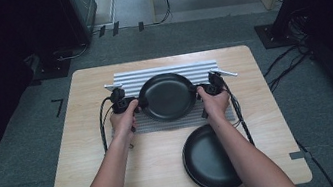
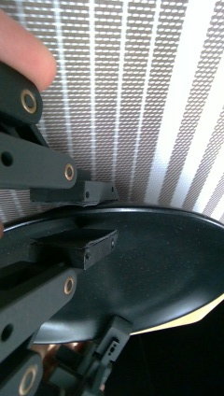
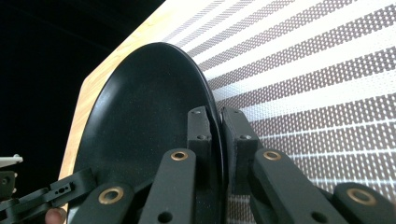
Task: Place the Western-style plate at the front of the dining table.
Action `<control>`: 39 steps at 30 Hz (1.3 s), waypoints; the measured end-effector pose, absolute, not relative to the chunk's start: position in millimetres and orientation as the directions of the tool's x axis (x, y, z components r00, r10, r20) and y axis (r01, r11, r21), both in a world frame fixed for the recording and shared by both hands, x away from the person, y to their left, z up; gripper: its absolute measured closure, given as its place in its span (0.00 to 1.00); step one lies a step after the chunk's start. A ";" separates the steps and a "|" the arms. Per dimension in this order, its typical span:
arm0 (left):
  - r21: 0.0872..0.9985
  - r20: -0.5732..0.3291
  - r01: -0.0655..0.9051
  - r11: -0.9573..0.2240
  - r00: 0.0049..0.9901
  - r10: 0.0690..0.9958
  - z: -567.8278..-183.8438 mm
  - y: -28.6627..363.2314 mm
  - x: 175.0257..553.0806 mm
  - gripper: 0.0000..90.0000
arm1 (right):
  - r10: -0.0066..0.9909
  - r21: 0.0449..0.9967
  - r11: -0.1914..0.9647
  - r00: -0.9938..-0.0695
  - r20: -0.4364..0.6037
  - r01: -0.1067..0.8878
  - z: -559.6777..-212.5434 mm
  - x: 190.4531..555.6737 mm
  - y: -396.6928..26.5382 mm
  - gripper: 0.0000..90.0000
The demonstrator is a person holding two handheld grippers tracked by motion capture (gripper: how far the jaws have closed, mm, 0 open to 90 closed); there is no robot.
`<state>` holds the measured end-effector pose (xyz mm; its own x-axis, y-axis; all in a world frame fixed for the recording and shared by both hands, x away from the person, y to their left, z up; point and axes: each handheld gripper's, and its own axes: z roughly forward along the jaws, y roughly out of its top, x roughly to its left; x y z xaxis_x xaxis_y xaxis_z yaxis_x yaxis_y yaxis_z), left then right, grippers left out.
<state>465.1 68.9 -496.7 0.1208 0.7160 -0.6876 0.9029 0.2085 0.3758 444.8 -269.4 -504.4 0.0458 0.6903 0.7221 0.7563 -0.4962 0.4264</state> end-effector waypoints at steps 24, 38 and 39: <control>0.350 -0.673 0.901 0.257 0.051 0.738 -508.0 63.7 485.3 0.86 | 0.728 0.459 -0.507 0.078 0.681 0.730 -523.0 465.2 -261.3 0.89; 0.466 -0.537 0.873 0.146 0.147 0.831 -500.8 57.9 477.5 0.77 | 0.838 0.577 -0.372 -0.004 0.546 0.727 -509.4 461.2 -257.8 0.78; 0.489 -0.515 0.860 0.143 0.153 0.843 -497.6 57.4 476.5 0.73 | 0.845 0.585 -0.364 -0.008 0.535 0.725 -507.0 460.2 -258.3 0.76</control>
<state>476.5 57.4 -497.6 0.1531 0.8431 -0.5155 0.8605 0.1427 0.4891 460.2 -258.3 -507.0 -0.0076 0.8449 0.5349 0.7248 -0.3639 0.5850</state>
